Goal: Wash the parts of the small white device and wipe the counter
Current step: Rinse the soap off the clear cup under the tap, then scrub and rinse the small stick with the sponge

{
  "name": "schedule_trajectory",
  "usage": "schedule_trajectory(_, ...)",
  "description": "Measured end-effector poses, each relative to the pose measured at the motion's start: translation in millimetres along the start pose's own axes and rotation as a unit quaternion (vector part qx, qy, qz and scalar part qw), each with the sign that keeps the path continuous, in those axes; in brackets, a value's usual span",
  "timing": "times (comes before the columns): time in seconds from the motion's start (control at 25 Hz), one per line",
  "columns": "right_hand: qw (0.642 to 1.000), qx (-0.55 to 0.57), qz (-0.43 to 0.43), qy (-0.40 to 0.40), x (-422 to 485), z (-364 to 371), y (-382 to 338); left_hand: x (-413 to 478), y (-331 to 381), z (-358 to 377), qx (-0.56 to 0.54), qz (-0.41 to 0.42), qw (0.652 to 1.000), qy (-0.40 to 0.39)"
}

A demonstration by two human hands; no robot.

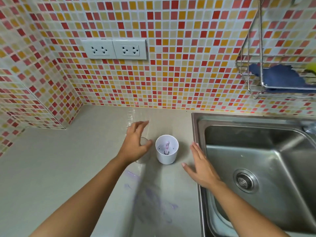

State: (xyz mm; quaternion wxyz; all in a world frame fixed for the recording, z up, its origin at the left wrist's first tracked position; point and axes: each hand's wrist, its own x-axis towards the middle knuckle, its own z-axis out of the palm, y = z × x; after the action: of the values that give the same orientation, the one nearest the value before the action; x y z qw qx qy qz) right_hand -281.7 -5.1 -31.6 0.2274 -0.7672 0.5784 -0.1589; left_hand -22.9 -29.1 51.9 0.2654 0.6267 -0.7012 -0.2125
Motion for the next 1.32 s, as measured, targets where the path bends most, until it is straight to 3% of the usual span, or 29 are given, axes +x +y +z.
schedule_trajectory(0.2, 0.995, 0.092, 0.001, -0.029, 29, -10, -45, 19, 24, 14, 0.106, 0.129, 0.98, -0.11)
schedule_trajectory(0.6, 0.985, 0.167, 0.03, -0.003, 34, 0, -54, 25, 28, 23, 0.141, 0.21, 0.956, -0.15)
schedule_trajectory(0.88, 0.986, 0.164, 0.04, 0.0, 35, -1, -55, 37, 40, 23, 0.214, 0.178, 0.951, -0.136)
schedule_trajectory(1.12, 0.99, 0.135, 0.035, -0.03, 30, 2, -49, 44, 56, -2, 0.174, 0.142, 0.972, -0.073)
schedule_trajectory(1.2, 0.99, 0.134, 0.033, 0.005, 20, -7, -43, 45, 68, -15, 0.14, 0.141, 0.98, -0.031)
schedule_trajectory(1.32, 0.966, 0.14, 0.015, 0.217, 4, -42, -27, 45, 100, -19, 0.045, 0.133, 0.99, 0.02)
